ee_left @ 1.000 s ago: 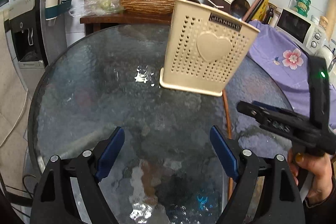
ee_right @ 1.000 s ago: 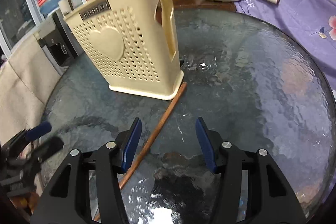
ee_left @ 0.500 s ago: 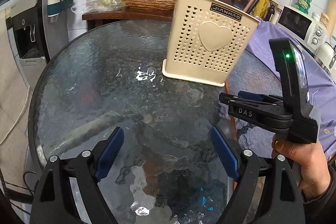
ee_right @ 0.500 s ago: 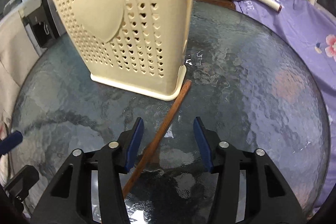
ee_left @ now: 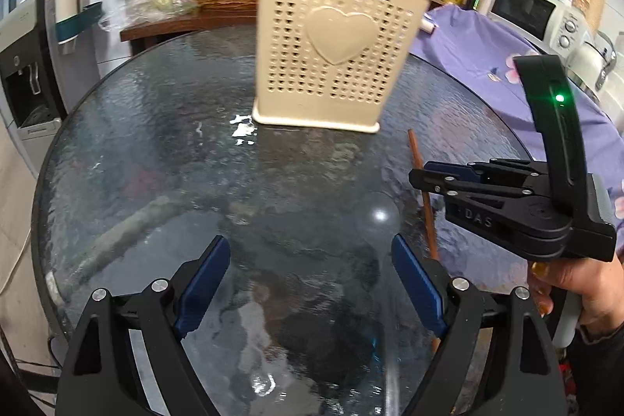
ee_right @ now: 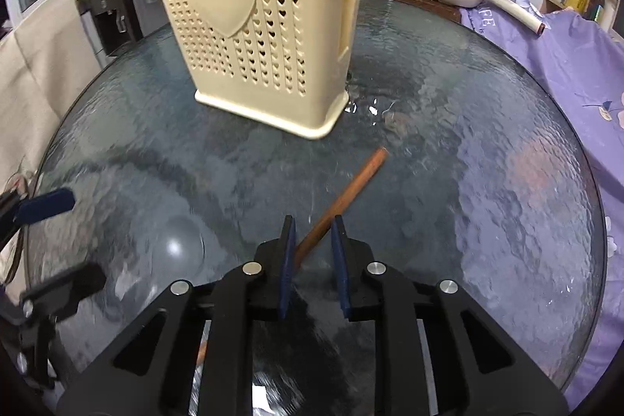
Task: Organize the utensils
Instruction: 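Move both tools down toward the last brown chopstick beside the caddy, then close the right tool on the brown chopstick while the left tool grasps the clear plastic spoon, then lift the chopstick and spoon and carry them above the caddy with both tools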
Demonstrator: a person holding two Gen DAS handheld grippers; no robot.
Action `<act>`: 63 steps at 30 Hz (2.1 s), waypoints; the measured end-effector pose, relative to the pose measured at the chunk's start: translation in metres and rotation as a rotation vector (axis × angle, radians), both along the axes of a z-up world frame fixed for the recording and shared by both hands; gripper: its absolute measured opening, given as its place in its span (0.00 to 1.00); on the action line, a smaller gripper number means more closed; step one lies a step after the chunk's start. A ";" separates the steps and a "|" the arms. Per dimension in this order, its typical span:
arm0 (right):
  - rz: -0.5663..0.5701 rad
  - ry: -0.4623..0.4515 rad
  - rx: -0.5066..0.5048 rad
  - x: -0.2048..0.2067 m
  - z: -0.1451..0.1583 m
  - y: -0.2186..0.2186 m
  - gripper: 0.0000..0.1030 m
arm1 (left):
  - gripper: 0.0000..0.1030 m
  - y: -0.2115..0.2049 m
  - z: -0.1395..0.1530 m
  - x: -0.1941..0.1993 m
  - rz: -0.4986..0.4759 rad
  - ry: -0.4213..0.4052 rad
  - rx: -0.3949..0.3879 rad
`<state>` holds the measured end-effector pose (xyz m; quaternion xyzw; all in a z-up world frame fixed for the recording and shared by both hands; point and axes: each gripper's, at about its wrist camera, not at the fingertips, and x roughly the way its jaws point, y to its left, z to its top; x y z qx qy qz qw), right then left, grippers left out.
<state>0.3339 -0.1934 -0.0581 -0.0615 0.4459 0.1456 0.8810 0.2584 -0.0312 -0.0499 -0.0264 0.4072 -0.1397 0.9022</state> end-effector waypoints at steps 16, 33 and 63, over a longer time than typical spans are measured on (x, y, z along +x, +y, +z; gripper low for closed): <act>-0.060 0.066 0.157 -0.005 0.000 -0.052 0.34 | 0.76 -0.049 -0.015 0.012 -0.086 0.031 0.090; -0.137 0.061 0.083 0.007 0.000 -0.032 0.44 | 0.40 -0.069 -0.016 0.029 -0.110 0.034 0.180; -0.110 0.031 0.023 0.026 0.000 -0.007 0.07 | 0.34 -0.049 -0.015 0.043 -0.088 0.041 0.137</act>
